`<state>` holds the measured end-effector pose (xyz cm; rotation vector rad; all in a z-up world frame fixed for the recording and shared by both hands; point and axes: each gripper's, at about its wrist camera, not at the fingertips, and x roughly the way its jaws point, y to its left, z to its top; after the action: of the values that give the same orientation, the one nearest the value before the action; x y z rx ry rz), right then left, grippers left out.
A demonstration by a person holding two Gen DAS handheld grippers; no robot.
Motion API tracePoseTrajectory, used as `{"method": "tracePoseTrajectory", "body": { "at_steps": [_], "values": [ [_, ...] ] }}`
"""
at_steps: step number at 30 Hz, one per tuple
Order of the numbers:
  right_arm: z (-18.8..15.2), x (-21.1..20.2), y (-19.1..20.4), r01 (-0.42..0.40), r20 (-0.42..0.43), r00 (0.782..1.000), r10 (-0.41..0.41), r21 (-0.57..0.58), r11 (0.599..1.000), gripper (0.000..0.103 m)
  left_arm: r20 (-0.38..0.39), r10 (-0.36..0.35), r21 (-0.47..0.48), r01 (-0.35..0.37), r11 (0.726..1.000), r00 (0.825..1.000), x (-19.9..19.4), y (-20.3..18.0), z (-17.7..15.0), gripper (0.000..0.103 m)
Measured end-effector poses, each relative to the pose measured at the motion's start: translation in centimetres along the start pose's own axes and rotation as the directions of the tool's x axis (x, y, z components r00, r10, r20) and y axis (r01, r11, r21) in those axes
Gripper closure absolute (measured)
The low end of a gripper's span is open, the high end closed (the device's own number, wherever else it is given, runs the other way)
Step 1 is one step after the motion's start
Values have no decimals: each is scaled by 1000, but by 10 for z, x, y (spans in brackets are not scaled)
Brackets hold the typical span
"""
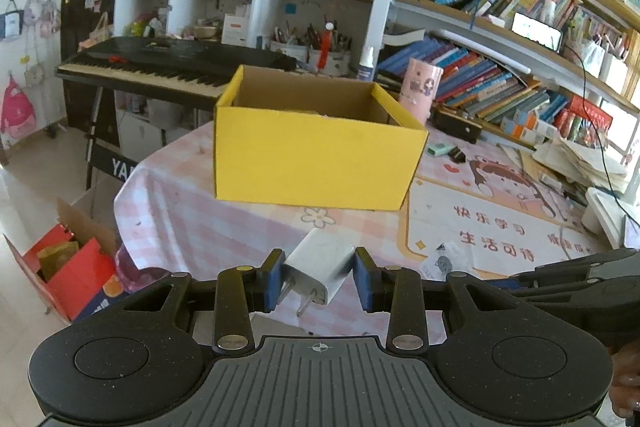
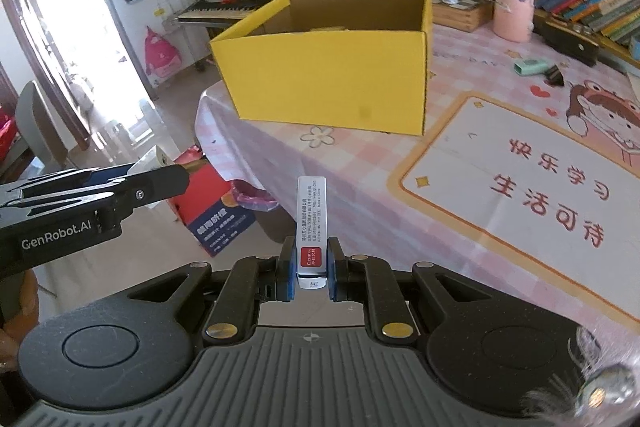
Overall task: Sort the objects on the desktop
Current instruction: 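Carry the plug and card with both tools over the yellow box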
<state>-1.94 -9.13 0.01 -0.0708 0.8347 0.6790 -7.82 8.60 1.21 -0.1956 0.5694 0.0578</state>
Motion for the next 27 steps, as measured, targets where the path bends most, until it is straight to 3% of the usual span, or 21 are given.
{"method": "tracePoseTrajectory", "body": {
  "at_steps": [15, 27],
  "values": [
    [28, 0, 6, 9, 56, 998, -8, -27, 1000, 90, 81, -9, -1, 9, 1000, 997, 4, 9, 24, 68],
    [92, 2, -9, 8, 158, 987, -4, -22, 1000, 90, 170, 0, 7, -2, 1000, 985, 29, 9, 73, 68]
  ]
}}
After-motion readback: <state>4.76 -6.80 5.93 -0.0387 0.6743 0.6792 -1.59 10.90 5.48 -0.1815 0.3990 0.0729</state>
